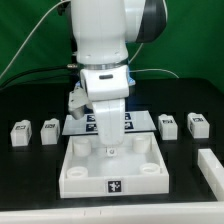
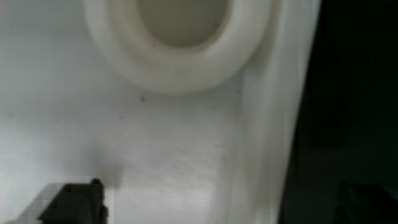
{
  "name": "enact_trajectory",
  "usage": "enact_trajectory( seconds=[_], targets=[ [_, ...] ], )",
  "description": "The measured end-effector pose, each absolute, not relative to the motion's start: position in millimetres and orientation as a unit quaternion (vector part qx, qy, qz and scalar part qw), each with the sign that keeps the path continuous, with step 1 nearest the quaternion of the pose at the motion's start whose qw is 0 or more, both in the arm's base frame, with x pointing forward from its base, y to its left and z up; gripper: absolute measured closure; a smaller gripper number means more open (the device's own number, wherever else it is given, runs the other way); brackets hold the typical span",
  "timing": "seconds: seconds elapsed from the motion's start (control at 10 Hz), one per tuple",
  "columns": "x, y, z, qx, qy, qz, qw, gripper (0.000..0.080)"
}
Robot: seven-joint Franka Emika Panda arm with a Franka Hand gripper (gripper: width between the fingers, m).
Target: Assemble one leg
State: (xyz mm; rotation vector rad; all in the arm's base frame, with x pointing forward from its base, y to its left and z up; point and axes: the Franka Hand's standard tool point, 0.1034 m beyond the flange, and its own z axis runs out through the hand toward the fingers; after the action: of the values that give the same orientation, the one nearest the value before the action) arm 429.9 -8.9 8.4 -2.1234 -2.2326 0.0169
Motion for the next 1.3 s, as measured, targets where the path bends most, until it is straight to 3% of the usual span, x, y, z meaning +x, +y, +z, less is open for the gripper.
enact_trajectory(
  seconds=[0.1,0.3,0.4,0.5,0.6,0.8,1.3],
  targets=[
    [430.0,-9.8,8.4,-0.691,-0.723,0.006,0.030,0.0150],
    [429.6,-9.9,8.0,-0.691,-0.722,0.006,0.031,0.0378],
    [429.6,-9.9,8.0,-0.691,-0.722,0.006,0.031,0.0378],
    [429.4,-10.0,7.8,-0.691,-0.722,0.006,0.031,0.0561],
    [429.3,-10.0,7.6,-0.691,-0.722,0.006,0.031,0.0694],
    [430.9,-10.5,8.4,-0.692,-0.722,0.004,0.029,0.0741],
    [431.0,-10.5,8.4,-0.692,-0.722,0.004,0.029,0.0741]
  ],
)
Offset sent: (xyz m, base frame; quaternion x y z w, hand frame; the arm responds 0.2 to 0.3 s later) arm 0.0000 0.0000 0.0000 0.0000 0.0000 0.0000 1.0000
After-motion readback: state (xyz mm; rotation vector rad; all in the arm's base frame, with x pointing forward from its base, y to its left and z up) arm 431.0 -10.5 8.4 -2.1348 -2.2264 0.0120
